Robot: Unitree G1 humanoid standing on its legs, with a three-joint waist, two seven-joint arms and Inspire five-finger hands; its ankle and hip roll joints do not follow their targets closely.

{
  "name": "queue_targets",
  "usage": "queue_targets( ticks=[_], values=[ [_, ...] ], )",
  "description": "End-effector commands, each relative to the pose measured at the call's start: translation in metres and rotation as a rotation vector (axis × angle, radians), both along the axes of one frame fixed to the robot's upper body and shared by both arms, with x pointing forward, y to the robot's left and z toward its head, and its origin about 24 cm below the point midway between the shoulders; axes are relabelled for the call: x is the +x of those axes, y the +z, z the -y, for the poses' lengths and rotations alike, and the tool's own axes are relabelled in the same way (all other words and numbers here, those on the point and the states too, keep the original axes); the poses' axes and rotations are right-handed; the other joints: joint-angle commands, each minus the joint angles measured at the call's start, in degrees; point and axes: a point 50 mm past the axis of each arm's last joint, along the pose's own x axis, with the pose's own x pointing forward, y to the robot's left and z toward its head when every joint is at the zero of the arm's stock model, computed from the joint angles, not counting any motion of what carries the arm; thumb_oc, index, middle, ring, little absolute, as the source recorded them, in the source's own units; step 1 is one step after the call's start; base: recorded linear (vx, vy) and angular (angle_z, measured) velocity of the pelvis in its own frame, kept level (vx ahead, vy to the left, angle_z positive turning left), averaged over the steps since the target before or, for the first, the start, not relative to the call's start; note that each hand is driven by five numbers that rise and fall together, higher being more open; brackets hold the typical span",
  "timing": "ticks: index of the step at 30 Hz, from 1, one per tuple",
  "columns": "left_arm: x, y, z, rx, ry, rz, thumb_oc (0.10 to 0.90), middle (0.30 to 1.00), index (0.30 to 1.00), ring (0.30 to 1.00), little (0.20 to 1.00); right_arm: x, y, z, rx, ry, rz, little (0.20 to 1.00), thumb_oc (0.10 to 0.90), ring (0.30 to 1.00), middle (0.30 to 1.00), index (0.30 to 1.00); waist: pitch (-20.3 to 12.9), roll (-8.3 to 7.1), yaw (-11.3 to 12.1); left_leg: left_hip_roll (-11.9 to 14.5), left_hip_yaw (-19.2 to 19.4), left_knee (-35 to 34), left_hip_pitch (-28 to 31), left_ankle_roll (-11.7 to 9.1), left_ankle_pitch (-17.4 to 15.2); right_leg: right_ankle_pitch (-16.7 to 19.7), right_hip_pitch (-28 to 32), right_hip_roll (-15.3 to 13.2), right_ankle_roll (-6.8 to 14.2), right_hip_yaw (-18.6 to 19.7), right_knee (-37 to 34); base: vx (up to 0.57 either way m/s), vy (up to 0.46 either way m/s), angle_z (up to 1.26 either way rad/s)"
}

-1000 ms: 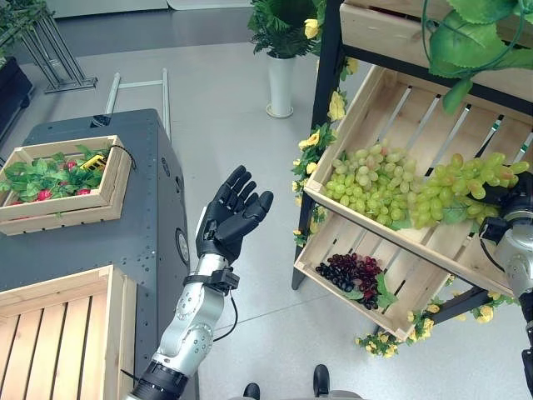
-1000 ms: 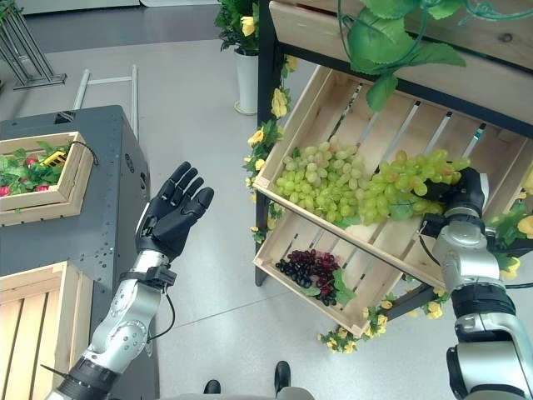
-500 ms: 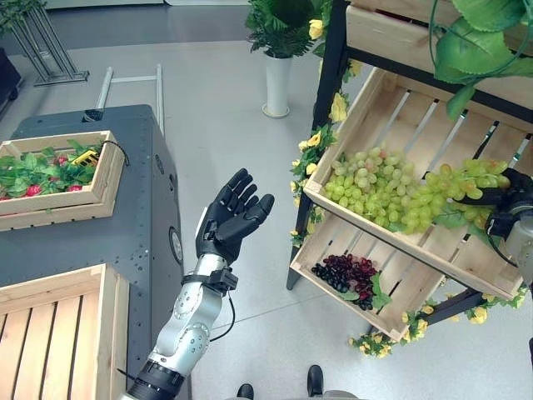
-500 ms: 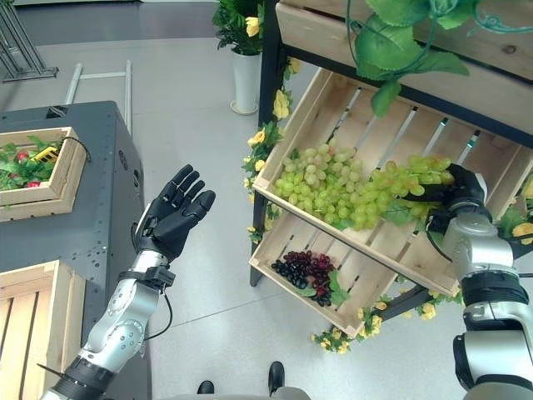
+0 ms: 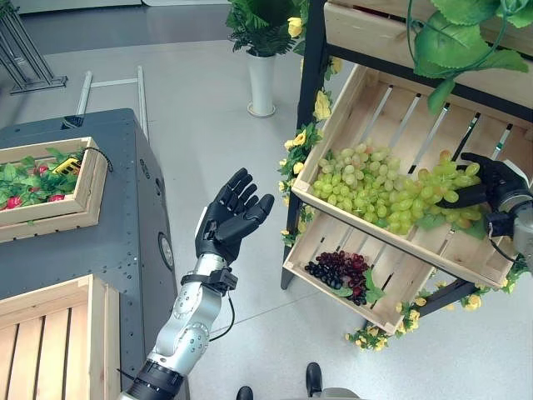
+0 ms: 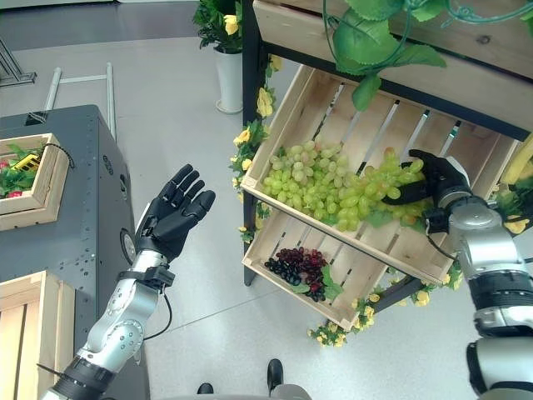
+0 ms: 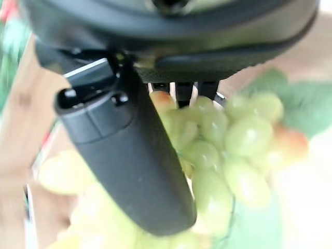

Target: Pick up the fruits from the basket on one side to the basket on the other side

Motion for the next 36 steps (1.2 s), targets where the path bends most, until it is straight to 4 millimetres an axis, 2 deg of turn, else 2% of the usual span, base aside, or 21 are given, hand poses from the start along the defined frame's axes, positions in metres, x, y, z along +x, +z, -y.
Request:
queue_targets(
  ticks=[1,4,7,10,14,17,20,23,28,29,30,33,34,36],
  values=[
    [0.011,0.047,0.004,0.045,-0.043,0.250,0.800,0.900,0.900,0.900,0.900,0.000,0.052,0.018,-0.359,0.002,-0.046,0.900,0.800,0.900,0.900,0.900,-3.92,-2.07,1.11,0.18,1.30,0.09,-3.21,0.52,1.47,-0.10,4.89,0.15,0.67,-1.09,0.10,0.00,0.000,0.00],
    [0.009,0.045,0.005,0.046,-0.048,0.249,0.800,0.900,0.900,0.900,0.900,0.004,0.078,0.015,-0.484,-0.003,-0.017,0.900,0.800,0.900,0.900,0.900,-4.05,-2.33,1.21,0.11,1.35,0.09,-3.15,0.45,1.55,-0.05,4.90,0.31,0.83,-0.90,0.14,0.00,0.000,0.00],
    [0.008,0.045,0.005,0.043,-0.052,0.246,0.800,0.900,0.900,0.900,0.900,0.007,0.097,0.008,-0.528,0.026,-0.015,0.900,0.800,0.900,0.900,0.900,-4.34,-2.38,1.33,-0.11,1.21,0.09,-3.29,0.44,1.60,-0.12,4.81,0.39,0.84,-0.75,0.17,0.00,0.012,-0.01],
    [0.006,0.047,0.007,0.042,-0.058,0.245,0.800,0.900,0.900,0.900,0.900,0.009,0.101,0.004,-0.626,0.040,-0.047,0.900,0.800,0.900,0.900,0.900,-4.37,-2.35,1.40,-0.18,1.27,0.09,-3.35,0.41,1.66,-0.12,4.82,0.28,0.91,-0.74,0.17,0.00,0.012,-0.01],
    [0.005,0.048,0.005,0.043,-0.055,0.245,0.800,0.900,0.900,0.900,0.900,0.010,0.107,-0.004,-0.642,0.057,-0.001,0.900,0.800,0.900,0.900,0.900,-4.21,-2.41,1.27,-0.20,1.34,0.09,-3.21,0.49,1.65,-0.08,4.91,0.30,0.94,-0.58,0.17,0.00,0.003,-0.01],
    [0.005,0.050,0.002,0.041,-0.053,0.248,0.800,0.900,0.900,0.900,0.900,0.013,0.109,-0.023,-0.472,0.162,0.089,0.900,0.800,0.900,0.900,0.900,-4.22,-2.20,1.13,-0.35,1.38,0.09,-3.16,0.56,1.56,-0.22,4.98,0.26,0.98,-0.40,0.16,-0.01,0.006,-0.04],
    [0.005,0.050,0.000,0.043,-0.052,0.247,0.800,0.900,0.900,0.900,0.900,0.012,0.102,-0.031,-0.448,0.185,0.135,0.900,0.800,0.900,0.900,0.900,-4.39,-2.10,0.89,-0.44,1.43,0.09,-3.46,0.58,1.72,-0.15,4.66,0.21,0.89,-0.33,0.26,-0.01,0.000,-0.10],
    [0.004,0.050,-0.003,0.041,-0.043,0.247,0.800,0.900,0.900,0.900,0.900,0.009,0.098,-0.043,-0.305,0.255,0.236,0.900,0.800,0.900,0.900,0.900,-4.47,-1.83,0.61,-0.46,1.49,0.09,-3.44,0.65,1.67,-0.23,4.70,0.25,0.86,-0.32,0.18,0.00,-0.001,-0.01],
    [0.004,0.044,-0.009,0.031,-0.033,0.239,0.800,0.900,0.900,0.900,0.900,0.000,0.084,-0.071,0.129,0.366,0.440,0.900,0.800,0.900,0.900,0.900,-4.46,-1.15,0.03,-0.41,1.49,0.09,-3.20,0.69,1.28,-0.81,4.77,0.34,0.63,-0.20,0.44,0.00,0.000,0.00],
    [0.004,0.044,-0.010,0.030,-0.032,0.239,0.800,0.900,0.900,0.900,0.900,-0.001,0.083,-0.073,0.166,0.378,0.447,0.900,0.800,0.900,0.900,0.900,-4.45,-1.09,-0.02,-0.40,1.49,0.09,-3.19,0.70,1.24,-0.84,4.78,0.34,0.61,-0.18,0.42,0.00,0.000,0.00],
    [0.004,0.042,-0.010,0.027,-0.029,0.240,0.800,0.900,0.900,0.900,0.900,-0.004,0.074,-0.082,0.301,0.416,0.487,0.900,0.800,0.900,0.900,0.900,-4.37,-0.82,-0.09,-0.36,1.36,0.09,-3.19,0.72,1.08,-0.98,4.88,0.35,0.52,-0.30,0.30,0.00,0.000,0.00],
    [0.005,0.042,-0.010,0.023,-0.022,0.240,0.800,0.900,0.900,0.900,0.900,-0.010,0.062,-0.102,0.472,0.500,0.524,0.900,0.800,0.900,0.900,0.900,-4.40,-0.42,-0.23,-0.22,1.52,0.09,-3.21,0.76,0.86,-1.14,4.89,0.35,0.40,-0.35,0.12,0.00,0.000,0.00],
    [0.005,0.041,-0.010,0.018,-0.017,0.240,0.800,0.900,0.900,0.900,0.900,-0.015,0.056,-0.115,0.578,0.556,0.549,0.900,0.800,0.900,0.900,0.900,-4.44,-0.08,-0.34,-0.15,1.67,0.09,-3.19,0.78,0.74,-1.34,4.90,0.40,0.28,-0.26,0.10,0.00,0.000,0.00],
    [0.005,0.040,-0.010,0.017,-0.016,0.242,0.800,0.900,0.900,0.900,0.900,-0.019,0.053,-0.123,0.656,0.598,0.559,0.900,0.800,0.900,0.900,0.900,-4.43,0.12,-0.38,-0.13,1.68,0.09,-3.14,0.82,0.66,-1.45,4.92,0.42,0.24,-0.21,0.10,0.00,0.000,0.00]
  ],
)
